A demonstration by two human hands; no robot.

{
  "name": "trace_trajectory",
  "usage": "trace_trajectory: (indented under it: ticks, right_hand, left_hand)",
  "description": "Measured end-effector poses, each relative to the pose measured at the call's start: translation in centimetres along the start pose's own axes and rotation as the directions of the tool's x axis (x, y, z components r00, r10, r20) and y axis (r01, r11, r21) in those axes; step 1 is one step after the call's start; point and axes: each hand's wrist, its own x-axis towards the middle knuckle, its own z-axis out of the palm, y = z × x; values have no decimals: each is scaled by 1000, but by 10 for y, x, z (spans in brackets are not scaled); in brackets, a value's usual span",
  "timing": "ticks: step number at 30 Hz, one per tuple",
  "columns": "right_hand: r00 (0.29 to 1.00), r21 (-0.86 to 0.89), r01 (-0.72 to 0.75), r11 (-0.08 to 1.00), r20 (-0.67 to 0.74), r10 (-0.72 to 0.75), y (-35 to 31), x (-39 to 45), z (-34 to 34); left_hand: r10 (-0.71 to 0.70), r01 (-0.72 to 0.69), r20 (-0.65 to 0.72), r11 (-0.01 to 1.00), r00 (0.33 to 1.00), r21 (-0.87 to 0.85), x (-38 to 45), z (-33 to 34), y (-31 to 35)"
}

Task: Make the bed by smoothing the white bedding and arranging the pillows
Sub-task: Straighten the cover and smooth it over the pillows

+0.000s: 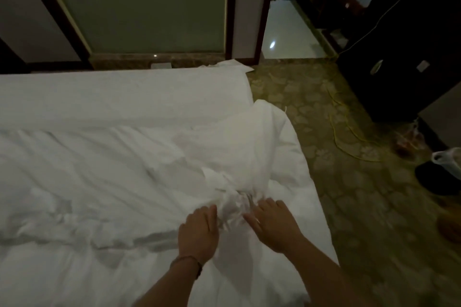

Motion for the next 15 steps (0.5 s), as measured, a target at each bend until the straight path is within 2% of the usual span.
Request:
trace_trajectory:
  ticks: [2, 5, 8, 10, 12, 15]
  right_hand:
    - [990, -39, 29, 999, -138, -34, 11, 21, -13]
    - [976, -35, 94, 995, -194, -99, 16, 73, -48]
    - [970, -39, 196, 980, -141, -200, 5, 133, -79]
    - [947, -105, 272, 957, -146, -285, -13, 178, -91]
    - [917, -180, 363, 914, -107, -385, -37, 217, -93]
    - [893, -269, 439, 857, 20, -451, -65, 256, -77]
  left_hand:
    - [-101, 87, -107, 988, 989, -129, 17, 2, 6]
    - [-159, 141, -109, 978, 981, -153, 48, 10, 11]
    - [-144, 121, -119, 976, 982, -180, 64, 12, 14]
    - [-114, 95, -137, 986, 984, -140, 66, 10, 18]
    - [-122, 91, -137, 974, 983, -209, 64, 14, 24]
    - [-369, 291, -66, 819, 927, -495, 63, 28, 31]
